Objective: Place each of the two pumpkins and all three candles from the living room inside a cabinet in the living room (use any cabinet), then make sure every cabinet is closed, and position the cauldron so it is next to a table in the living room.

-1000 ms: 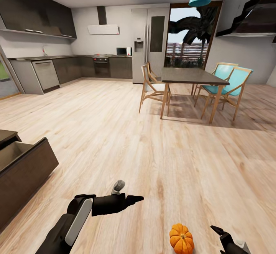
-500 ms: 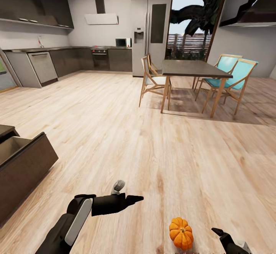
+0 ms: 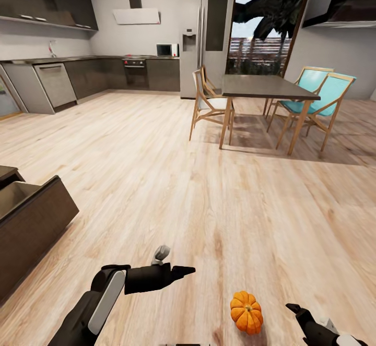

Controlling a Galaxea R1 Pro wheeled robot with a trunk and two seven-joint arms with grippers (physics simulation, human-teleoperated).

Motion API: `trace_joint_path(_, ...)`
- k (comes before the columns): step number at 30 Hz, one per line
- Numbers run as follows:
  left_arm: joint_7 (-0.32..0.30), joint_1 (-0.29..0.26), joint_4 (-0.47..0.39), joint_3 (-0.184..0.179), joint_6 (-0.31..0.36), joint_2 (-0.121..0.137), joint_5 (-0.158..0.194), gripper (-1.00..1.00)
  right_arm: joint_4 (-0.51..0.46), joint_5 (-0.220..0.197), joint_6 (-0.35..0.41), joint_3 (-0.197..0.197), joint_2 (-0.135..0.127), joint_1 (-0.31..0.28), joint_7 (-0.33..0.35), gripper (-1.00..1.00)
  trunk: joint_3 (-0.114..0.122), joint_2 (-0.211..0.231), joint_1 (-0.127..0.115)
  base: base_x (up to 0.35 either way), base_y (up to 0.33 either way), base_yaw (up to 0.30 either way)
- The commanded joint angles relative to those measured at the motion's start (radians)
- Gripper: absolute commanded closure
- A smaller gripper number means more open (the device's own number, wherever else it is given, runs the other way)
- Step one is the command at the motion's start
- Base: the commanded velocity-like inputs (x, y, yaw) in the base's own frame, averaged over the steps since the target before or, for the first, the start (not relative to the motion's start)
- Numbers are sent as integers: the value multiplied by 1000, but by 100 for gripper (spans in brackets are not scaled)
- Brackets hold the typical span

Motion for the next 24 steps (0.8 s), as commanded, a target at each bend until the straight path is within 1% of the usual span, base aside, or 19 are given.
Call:
trace_joint_path(1,-2,-1,0,-1,4,0,0,-100,0,-2,4,-1,0,0,2,-100,-5,-1,0,0,0,0)
trace_joint_path(3,-2,-1,0,0,4,0,0,-100,0,15,4,11,1,0,1,-100,-12,-1,1,0,0,0)
trace_joint_path(4,-2,-1,0,-1,4,1,0,-100,0,31,3,18,2,0,1,-100,-16,-1,2,0,0,0)
trace_joint_path(6,-2,-1,0,-1,4,0,0,-100,0,44,3,21,2,0,2,-100,-24,-2,2,0,0,0)
trace_joint_path(8,-2,-1,0,-1,4,1,0,-100,0,50,3,24,3,0,6,-100,-24,-2,2,0,0,0)
trace_joint_path(10,-2,-1,0,-1,4,1,0,-100,-1,53,3,25,3,0,14,-100,-24,-2,2,0,0,0)
trace_joint_path(13,-2,-1,0,0,4,2,0,-100,0,56,5,38,3,0,85,-100,-24,-2,2,0,0,0)
trace_joint_path(15,-2,-1,0,0,4,2,0,-100,1,56,5,53,3,0,111,-100,-24,-2,2,0,0,0)
trace_joint_path(19,-2,-1,0,-1,4,2,0,-100,1,56,4,66,3,0,127,-100,-24,-2,2,0,0,0)
trace_joint_path(22,-2,-1,0,0,4,2,0,-100,1,56,4,68,3,0,129,-100,-24,-2,2,0,0,0)
trace_joint_path(24,-2,-1,0,-1,4,2,0,-100,2,56,4,68,3,-1,129,-100,-32,-2,3,0,0,0)
